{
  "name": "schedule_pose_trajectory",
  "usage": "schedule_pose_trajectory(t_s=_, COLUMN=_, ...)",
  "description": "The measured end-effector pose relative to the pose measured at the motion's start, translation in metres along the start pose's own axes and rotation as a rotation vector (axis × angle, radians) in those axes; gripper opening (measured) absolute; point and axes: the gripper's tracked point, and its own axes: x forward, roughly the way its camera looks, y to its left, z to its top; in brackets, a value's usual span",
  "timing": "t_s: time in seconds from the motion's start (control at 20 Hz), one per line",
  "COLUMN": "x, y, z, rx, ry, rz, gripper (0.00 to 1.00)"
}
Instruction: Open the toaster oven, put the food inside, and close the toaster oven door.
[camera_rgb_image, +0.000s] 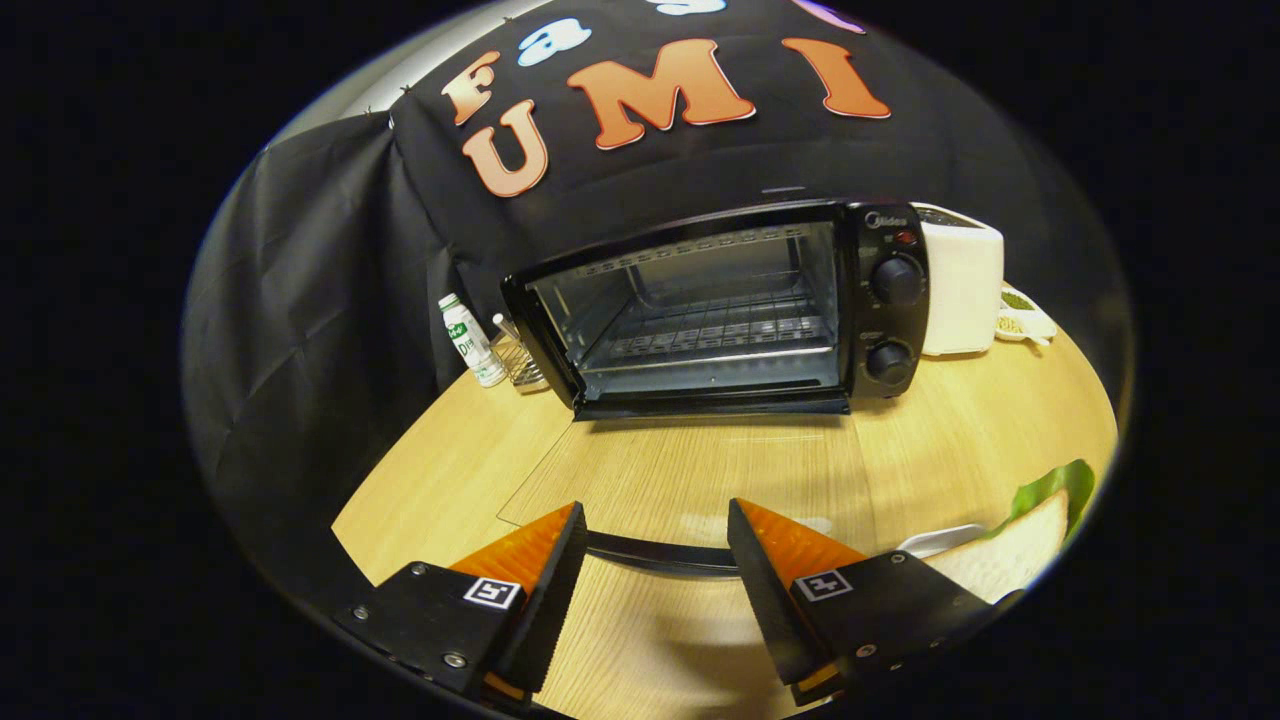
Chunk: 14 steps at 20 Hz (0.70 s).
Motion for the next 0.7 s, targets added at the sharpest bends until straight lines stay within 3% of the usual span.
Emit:
schedule_pose_trajectory(t_s=0.45, x=-0.075, y=-0.084, z=0.063, rx=0.030, ry=-0.059, rz=-0.127, gripper=0.93)
schedule_pose_trajectory(t_s=0.7, x=-0.106, y=-0.125, z=0.063, rx=0.050, ry=-0.014, rz=-0.174, gripper=0.94)
